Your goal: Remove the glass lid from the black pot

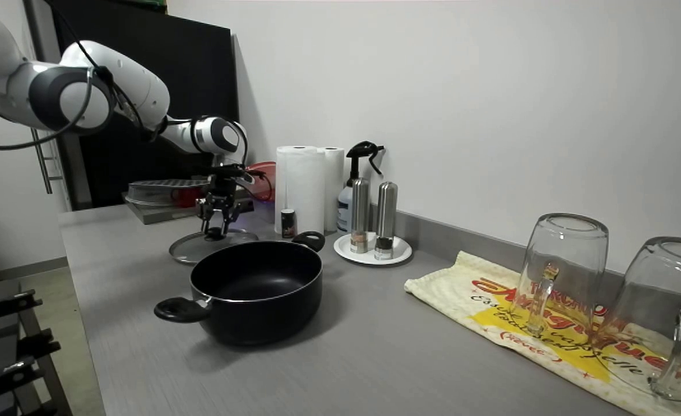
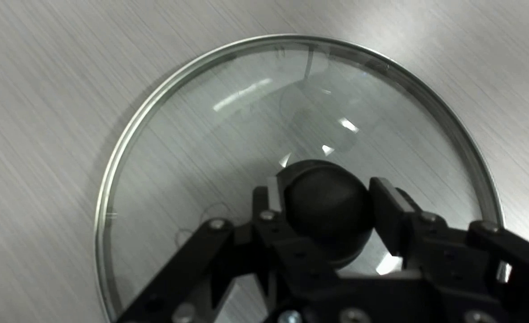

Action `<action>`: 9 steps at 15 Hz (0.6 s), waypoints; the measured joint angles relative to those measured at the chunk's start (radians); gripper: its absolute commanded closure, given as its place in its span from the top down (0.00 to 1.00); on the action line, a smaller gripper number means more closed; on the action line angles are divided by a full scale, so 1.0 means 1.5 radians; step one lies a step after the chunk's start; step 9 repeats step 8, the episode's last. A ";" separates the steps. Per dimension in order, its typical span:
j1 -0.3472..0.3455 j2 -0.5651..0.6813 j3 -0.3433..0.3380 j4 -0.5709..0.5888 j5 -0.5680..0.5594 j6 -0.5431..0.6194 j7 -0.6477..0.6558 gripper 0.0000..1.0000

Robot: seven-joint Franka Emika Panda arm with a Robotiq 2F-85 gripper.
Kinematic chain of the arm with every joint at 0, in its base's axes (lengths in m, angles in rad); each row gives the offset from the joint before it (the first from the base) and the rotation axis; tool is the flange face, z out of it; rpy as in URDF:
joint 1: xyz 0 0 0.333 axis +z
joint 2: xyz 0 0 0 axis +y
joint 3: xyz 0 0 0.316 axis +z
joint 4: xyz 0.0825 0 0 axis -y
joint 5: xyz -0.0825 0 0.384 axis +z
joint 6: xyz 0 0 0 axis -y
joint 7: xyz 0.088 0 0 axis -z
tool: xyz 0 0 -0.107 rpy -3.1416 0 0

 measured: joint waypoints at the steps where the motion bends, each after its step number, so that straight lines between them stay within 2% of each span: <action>1: 0.000 0.000 -0.003 0.000 0.000 0.000 0.000 0.30; 2: 0.000 0.000 -0.006 0.000 0.000 -0.001 0.000 0.50; 9: -0.004 0.001 -0.013 0.000 0.000 -0.007 0.000 0.50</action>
